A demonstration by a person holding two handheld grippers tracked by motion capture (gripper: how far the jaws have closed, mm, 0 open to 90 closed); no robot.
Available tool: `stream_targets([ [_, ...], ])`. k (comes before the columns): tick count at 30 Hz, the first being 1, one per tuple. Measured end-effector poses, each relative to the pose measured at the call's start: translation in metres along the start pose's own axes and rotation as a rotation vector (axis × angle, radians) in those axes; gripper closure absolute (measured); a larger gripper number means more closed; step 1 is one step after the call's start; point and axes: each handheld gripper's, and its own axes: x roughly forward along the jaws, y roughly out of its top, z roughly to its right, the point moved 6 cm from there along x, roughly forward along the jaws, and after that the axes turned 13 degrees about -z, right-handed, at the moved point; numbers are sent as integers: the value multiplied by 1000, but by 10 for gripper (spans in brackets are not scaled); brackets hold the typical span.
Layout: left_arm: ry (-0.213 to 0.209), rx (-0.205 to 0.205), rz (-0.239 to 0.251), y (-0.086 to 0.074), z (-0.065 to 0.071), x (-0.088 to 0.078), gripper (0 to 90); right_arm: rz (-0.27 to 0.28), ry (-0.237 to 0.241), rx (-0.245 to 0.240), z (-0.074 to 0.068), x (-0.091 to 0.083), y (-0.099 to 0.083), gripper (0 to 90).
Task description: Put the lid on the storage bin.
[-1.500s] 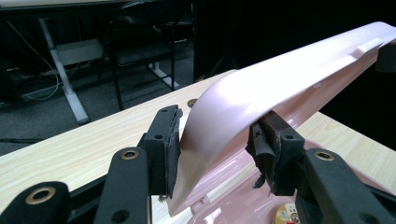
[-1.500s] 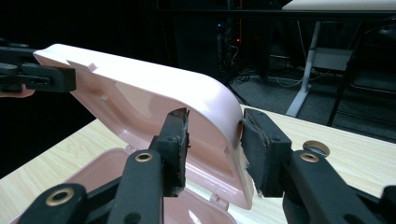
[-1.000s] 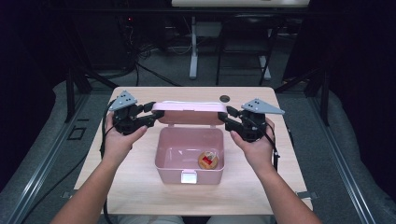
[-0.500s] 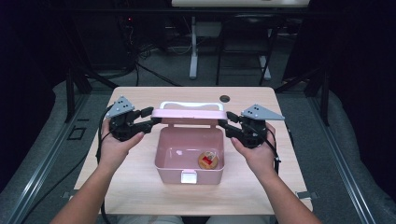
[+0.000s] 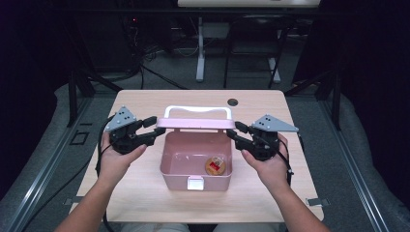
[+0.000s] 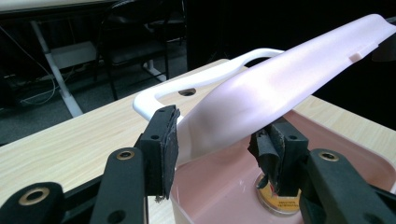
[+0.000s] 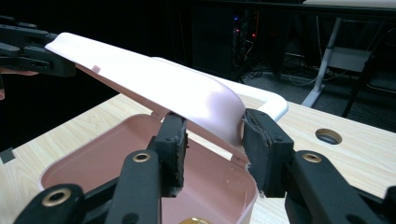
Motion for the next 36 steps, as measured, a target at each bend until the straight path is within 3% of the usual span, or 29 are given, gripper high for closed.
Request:
stream_targets([
  [11, -5, -12, -10, -11, 1, -6, 510, -11, 13, -8, -5, -3, -10, 594],
  [36, -36, 22, -36, -43, 15, -14, 511, -36, 30, -42, -20, -14, -42, 587],
])
